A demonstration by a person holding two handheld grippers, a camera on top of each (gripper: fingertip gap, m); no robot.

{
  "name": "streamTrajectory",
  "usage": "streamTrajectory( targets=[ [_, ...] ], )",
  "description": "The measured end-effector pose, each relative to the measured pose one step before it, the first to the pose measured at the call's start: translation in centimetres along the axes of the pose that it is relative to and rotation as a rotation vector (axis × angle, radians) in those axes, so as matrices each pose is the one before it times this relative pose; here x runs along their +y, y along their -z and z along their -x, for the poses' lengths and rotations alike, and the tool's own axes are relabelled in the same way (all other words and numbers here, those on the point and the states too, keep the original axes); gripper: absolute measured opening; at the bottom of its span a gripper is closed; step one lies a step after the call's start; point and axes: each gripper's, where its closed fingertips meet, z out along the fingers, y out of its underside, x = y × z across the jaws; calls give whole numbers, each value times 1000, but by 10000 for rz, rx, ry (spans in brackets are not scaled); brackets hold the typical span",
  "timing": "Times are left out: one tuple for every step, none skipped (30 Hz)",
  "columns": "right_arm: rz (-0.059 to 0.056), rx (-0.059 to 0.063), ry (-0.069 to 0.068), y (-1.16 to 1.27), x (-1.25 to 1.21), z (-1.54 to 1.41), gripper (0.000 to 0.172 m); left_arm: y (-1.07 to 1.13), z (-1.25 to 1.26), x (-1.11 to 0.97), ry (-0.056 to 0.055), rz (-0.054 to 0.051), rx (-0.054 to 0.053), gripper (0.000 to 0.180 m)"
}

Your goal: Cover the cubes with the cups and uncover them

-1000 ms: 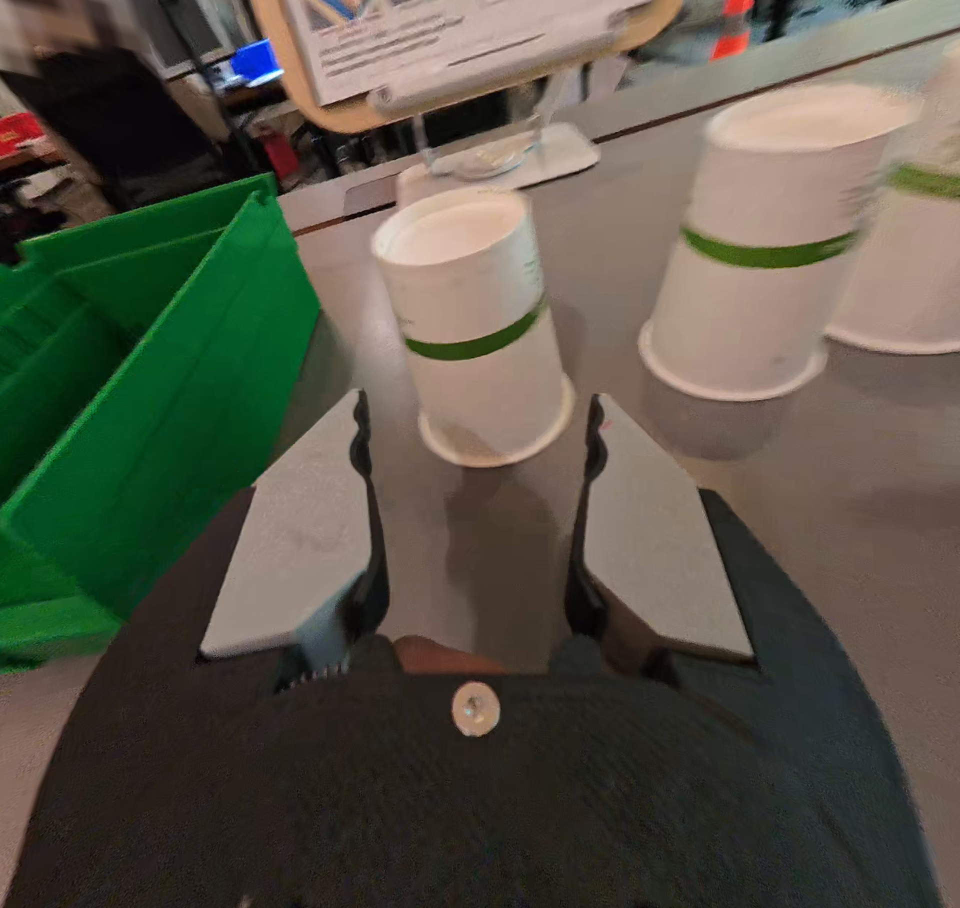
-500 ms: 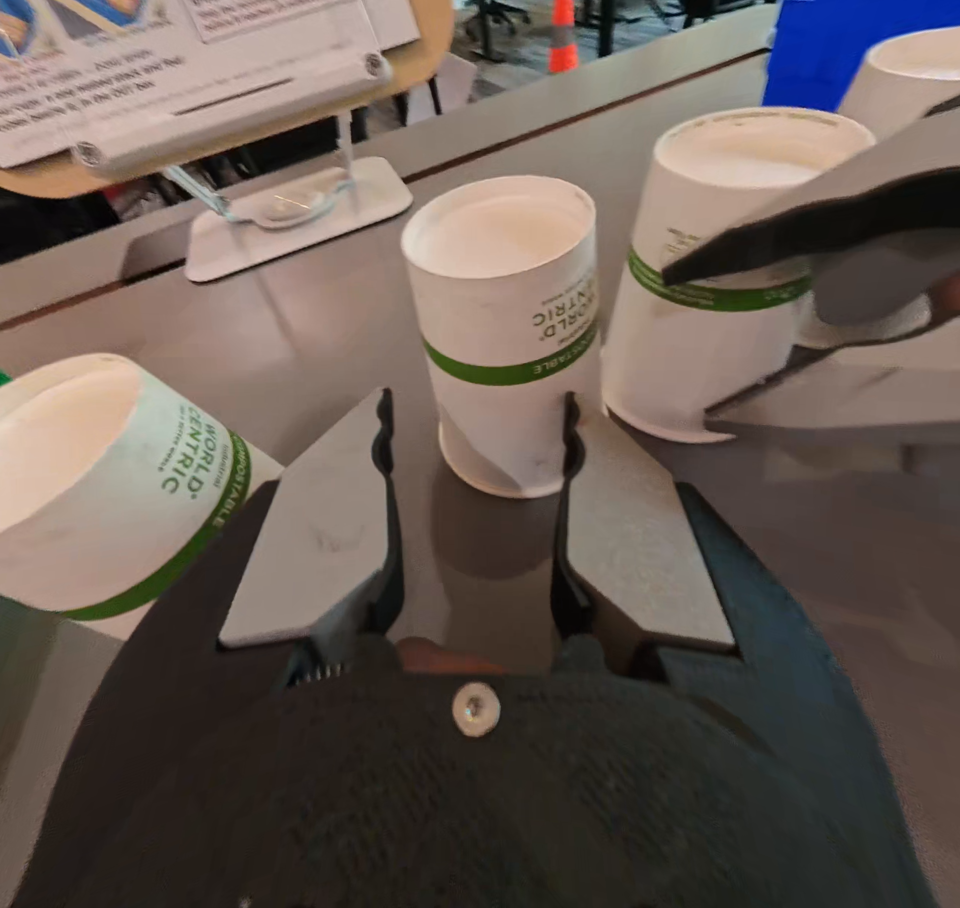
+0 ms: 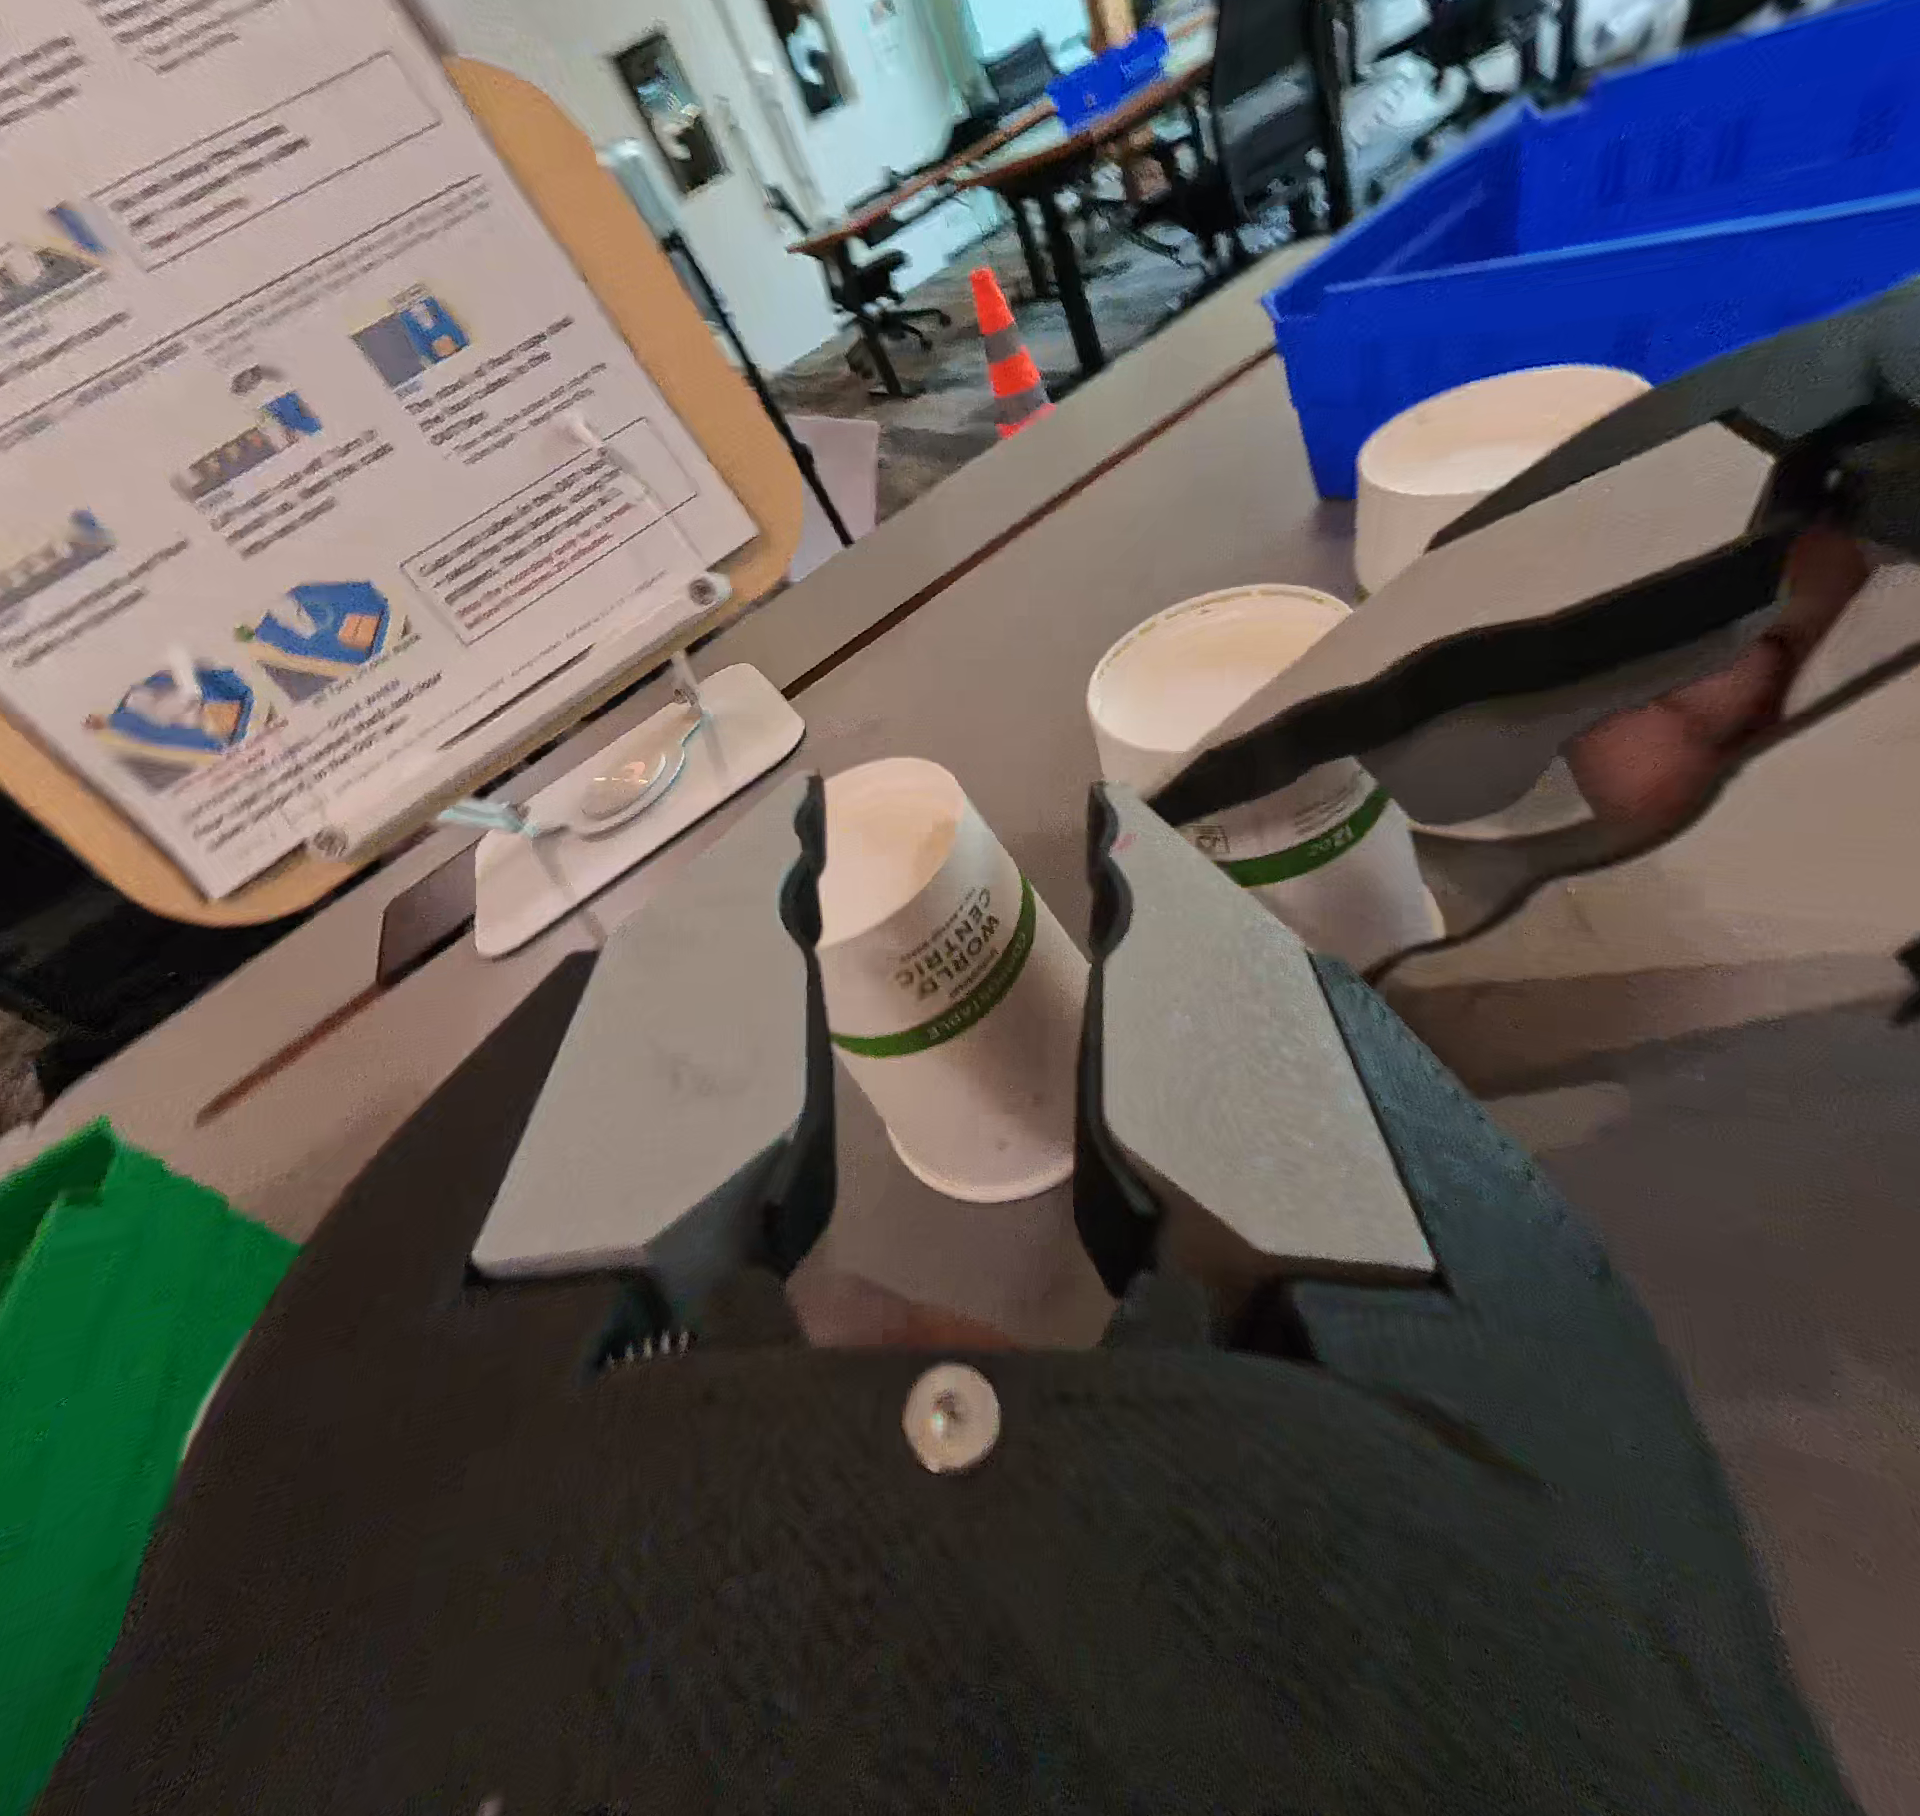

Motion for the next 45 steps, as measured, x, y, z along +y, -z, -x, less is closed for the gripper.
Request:
streamTrajectory(
  targets=[
    [-78,-158,-77,103,-179,160,52,-386,-279,-48,-416,299,598,44],
    [-39,-170,-23,88,-114,177,52,-406,-184,415,-270,502,649,40],
    [-82,-172,10,118,-191,200,51,-409,-141,793,-154,670,666,45],
    [-138,-116,23,139,-291,173,50,-395,21,852,-113,622,542,43],
    [-172,-57,50,153,-363,128,49,-363,407,745,-94,462,224,35],
    [-204,-32,85,148,-410,154,49,-395,375,728,-114,386,156,28],
    [-187,-46,91,131,-377,191,48,-415,178,647,-168,317,187,27],
    [-107,-47,67,77,-241,170,48,-125,219,-89,-178,-130,50,25],
    [-18,-3,40,-3,-67,72,48,53,54,82,-100,77,136,24],
    [41,45,31,-40,68,-31,48,285,-17,114,-118,198,167,20],
    [73,57,28,-55,155,-74,48,402,-28,78,-178,195,149,13],
    [76,58,6,-64,163,-100,48,392,11,173,-142,245,127,9],
    [54,74,-23,-54,129,-146,48,297,92,304,-153,265,66,9],
    [31,76,-34,-39,77,-135,48,215,88,285,-122,213,54,8],
    [17,39,-33,-22,38,-73,48,142,20,224,-59,153,75,8],
    [-12,0,-26,-7,-24,-6,48,83,63,167,-15,117,34,9],
    [-39,5,-7,10,-72,-6,48,44,72,105,-17,82,-19,10],
    [-34,34,25,25,-56,-50,48,20,229,85,-5,60,-199,20],
    [-23,52,45,38,-51,-99,48,91,412,32,61,25,-384,34],
    [-38,63,40,75,-87,-134,48,233,363,-141,113,-93,-407,42],
    [-83,94,35,99,-175,-193,47,445,183,-447,194,-328,-383,43],
    [-158,155,59,183,-312,-274,45,615,71,-778,280,-535,-407,44],
    [-248,223,91,243,-466,-371,43,726,-37,-1093,283,-700,-461,46],
    [-312,245,76,292,-552,-385,42,753,-258,-1389,211,-891,-474,47],
    [-306,207,9,277,-535,-360,41,701,-578,-1403,198,-1032,-404,43],
    [-246,164,-50,203,-429,-313,42,506,-849,-985,173,-903,-285,36],
    [-166,154,-56,143,-290,-312,42,240,-923,-283,142,-539,-222,30],
    [-80,175,-22,88,-134,-345,42,8,-1013,353,47,-222,-98,30],
    [-20,165,20,49,-27,-317,42,-104,-913,686,-100,-110,-85,32],
    [-8,109,45,41,6,-208,42,-153,-652,802,-162,-95,-174,32],
    [-15,45,52,22,3,-85,42,-150,-678,819,-50,-43,-30,32],
    [-5,34,46,-4,30,-55,41,-102,-692,684,110,-39,132,30],
    [10,44,37,-19,76,-69,41,-52,-364,469,216,-99,56,27],
    [25,39,27,-38,112,-54,41,-31,-57,186,281,-206,-29,27],
    [16,46,31,-43,109,-65,40,14,-86,-120,285,-286,123,26],
    [-11,78,54,-20,68,-89,38,76,-37,-380,243,-314,167,24],
    [-30,102,77,-16,46,-121,35,99,282,-412,182,-269,-25,21],
    [-15,94,83,-12,73,-83,34,66,307,-241,85,-189,-95,18],
    [32,68,80,-59,152,-47,33,34,370,71,15,-33,-199,19],
    [104,22,66,-110,259,18,34,29,353,212,-49,66,-247,27],
    [184,-10,48,-160,380,87,34,42,79,250,-56,85,-84,33],
    [199,21,59,-177,386,48,35,69,-159,256,-54,87,75,34],
    [157,46,93,-150,314,40,37,104,-31,135,-105,57,-9,34],
    [138,4,127,-138,270,123,42,137,216,6,-153,-22,-183,34],
    [115,4,148,-96,216,113,45,128,196,-47,-161,-52,-158,35]
  ],
)
